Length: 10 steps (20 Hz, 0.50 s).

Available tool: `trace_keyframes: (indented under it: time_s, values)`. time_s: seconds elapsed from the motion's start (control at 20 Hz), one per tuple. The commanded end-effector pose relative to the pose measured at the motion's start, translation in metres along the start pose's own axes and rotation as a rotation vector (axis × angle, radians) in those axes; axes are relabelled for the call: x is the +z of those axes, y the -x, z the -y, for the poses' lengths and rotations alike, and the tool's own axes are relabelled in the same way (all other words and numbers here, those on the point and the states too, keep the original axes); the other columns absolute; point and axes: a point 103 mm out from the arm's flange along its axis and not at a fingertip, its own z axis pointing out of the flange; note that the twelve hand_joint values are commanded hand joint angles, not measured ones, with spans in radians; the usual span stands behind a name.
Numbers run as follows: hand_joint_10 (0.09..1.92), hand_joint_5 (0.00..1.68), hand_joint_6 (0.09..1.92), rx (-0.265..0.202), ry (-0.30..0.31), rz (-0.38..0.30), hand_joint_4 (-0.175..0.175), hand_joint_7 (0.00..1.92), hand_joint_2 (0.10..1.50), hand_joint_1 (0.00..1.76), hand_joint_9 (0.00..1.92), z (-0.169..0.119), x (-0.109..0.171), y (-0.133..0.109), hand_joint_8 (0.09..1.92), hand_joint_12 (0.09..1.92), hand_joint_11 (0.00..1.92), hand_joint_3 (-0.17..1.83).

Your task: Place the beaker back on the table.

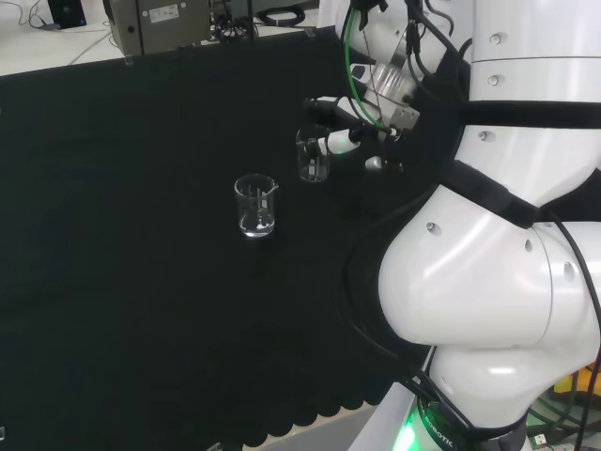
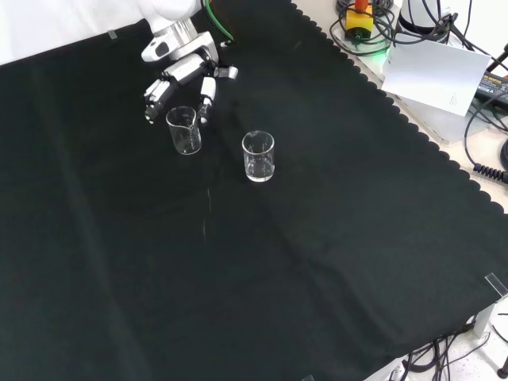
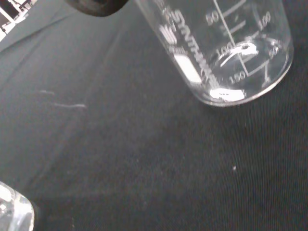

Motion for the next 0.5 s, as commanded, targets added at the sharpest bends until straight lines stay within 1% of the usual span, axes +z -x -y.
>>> trace_keyframes:
  time_s: [0.05,0.25,0.4,0.5]
  values:
    - [0.09,0.32,0.09,0.010,0.037,0.034,-0.012,0.08,0.90,0.76,0.53,0.015,-0.039,-0.015,0.64,1.41,0.11,-0.17]
    - [0.09,0.27,0.09,0.019,0.051,0.076,-0.010,0.01,0.89,0.72,0.48,0.032,-0.079,-0.044,0.62,1.45,0.05,-0.17]
    - [0.09,0.26,0.09,0.031,0.061,0.117,-0.009,0.00,0.89,0.71,0.47,0.048,-0.104,-0.067,0.60,1.47,0.04,-0.17]
    - [0.09,0.25,0.09,0.046,0.052,0.137,-0.008,0.01,0.89,0.70,0.47,0.060,-0.117,-0.080,0.60,1.48,0.03,-0.17]
